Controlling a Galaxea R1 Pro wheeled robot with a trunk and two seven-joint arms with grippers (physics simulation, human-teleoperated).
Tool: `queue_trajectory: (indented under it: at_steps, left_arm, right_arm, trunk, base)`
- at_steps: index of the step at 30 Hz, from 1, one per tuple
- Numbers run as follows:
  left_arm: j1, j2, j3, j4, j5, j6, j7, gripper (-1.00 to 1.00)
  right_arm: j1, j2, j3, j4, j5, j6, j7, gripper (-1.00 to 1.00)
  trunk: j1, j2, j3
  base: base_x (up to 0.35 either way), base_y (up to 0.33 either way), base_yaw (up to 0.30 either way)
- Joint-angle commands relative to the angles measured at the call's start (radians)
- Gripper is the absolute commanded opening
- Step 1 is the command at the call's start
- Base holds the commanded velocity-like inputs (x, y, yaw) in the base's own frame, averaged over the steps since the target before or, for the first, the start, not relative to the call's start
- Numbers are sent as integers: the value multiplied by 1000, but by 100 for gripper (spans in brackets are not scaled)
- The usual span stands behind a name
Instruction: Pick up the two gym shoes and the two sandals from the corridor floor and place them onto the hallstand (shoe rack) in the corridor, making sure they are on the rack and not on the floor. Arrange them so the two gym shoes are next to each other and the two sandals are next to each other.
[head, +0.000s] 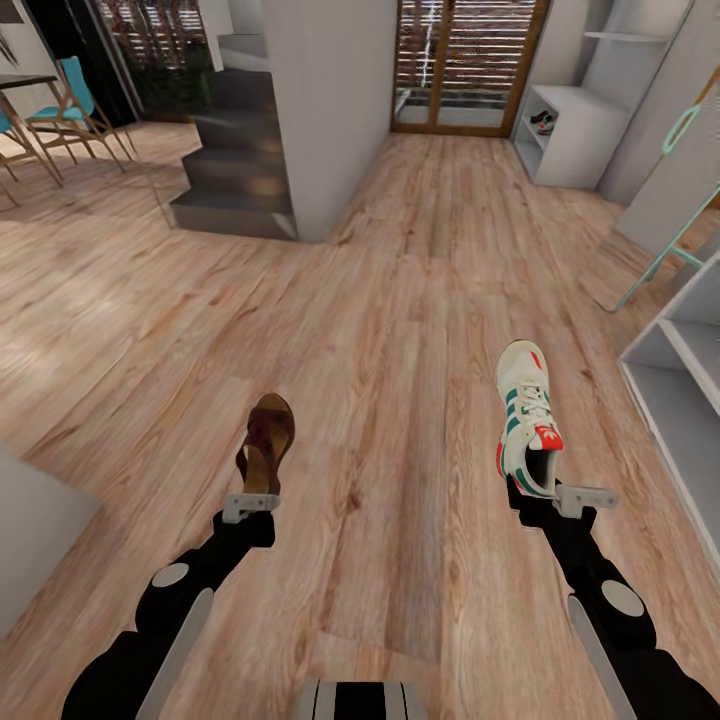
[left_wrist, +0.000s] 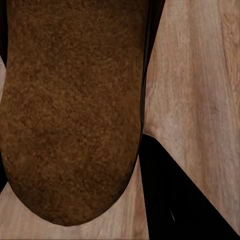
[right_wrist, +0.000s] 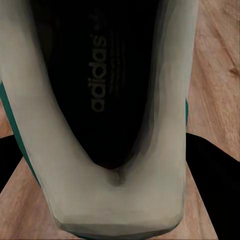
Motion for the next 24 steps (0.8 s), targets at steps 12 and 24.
queue_trajectory:
  at_steps: [12, 24]
  left_arm:
    - [0, 1, 2, -1, 2, 5, -1, -100]
    - [0, 0, 2, -1, 2, 5, -2, -100]
  right_arm:
    - [-1, 0, 3, -2, -5, 3, -5, -100]
    - [-1, 0, 2, -2, -4, 3, -4, -100]
  trunk:
    - [0, 0, -1]
    - [0, 0, -1]
  base:
    - [327, 0, -245]
    - [330, 0, -18]
